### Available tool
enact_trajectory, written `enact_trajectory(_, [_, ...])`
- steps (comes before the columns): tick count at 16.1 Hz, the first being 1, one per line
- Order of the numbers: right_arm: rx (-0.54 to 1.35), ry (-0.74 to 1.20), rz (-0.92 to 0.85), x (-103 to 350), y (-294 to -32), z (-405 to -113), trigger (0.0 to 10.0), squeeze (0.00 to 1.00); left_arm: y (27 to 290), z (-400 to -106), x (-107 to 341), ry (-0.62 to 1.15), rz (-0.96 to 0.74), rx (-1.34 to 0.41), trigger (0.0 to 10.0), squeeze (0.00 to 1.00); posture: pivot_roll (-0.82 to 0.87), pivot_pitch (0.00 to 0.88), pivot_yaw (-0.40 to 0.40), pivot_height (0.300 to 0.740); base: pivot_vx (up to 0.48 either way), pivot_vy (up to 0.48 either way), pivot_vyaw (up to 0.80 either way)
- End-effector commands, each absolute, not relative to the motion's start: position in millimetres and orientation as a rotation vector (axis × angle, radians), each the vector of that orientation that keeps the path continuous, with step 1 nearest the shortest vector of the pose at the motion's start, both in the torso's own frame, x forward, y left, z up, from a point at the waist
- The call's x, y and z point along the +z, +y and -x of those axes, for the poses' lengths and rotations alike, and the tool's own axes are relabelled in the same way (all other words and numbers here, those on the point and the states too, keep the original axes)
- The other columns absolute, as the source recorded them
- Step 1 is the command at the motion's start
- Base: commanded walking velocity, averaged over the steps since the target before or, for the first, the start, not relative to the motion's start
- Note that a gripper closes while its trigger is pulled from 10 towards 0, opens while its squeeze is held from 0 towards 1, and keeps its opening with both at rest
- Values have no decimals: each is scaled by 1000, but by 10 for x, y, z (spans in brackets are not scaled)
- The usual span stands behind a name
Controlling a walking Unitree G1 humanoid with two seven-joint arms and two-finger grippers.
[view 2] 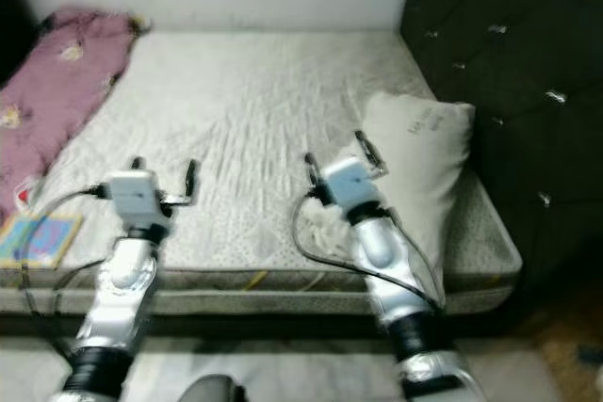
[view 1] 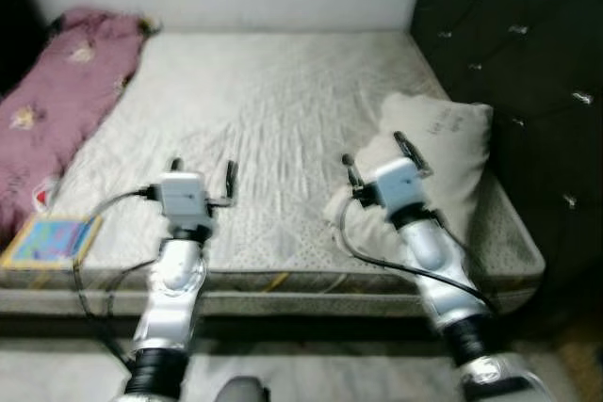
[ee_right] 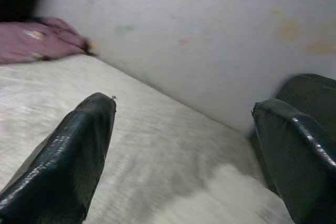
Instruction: Clean up the room
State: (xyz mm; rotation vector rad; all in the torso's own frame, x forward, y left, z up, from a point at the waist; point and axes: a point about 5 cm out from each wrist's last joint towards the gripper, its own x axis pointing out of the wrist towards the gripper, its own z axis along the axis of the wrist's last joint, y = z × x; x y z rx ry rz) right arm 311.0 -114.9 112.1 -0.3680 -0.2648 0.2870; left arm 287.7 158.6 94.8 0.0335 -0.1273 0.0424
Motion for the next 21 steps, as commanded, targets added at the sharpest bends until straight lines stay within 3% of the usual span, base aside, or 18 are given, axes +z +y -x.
enact_trajectory(1, [273,-278,378,1160,-1193,-3128,10000,0,1565,-2899,991,-143,-34,34,10000,0,35,0,9,740,330,0,0])
enact_trajectory(7, [275,-279,384,1154,-1191,-3122,10000,0,1575,-2898,974,-132,-35,47,10000,0,37,0,8,740,312,0,0])
enact_trajectory(12, [277,-286,406,1160,-1188,-3126,10000,0,1600,-2906,942,-98,-61,91,10000,0,40,0,6,740,0,0,0])
enact_trajectory(21, [277,-287,406,1160,-1182,-3134,10000,0,1597,-2924,942,-91,-52,90,10000,0,41,0,4,740,0,-343,404])
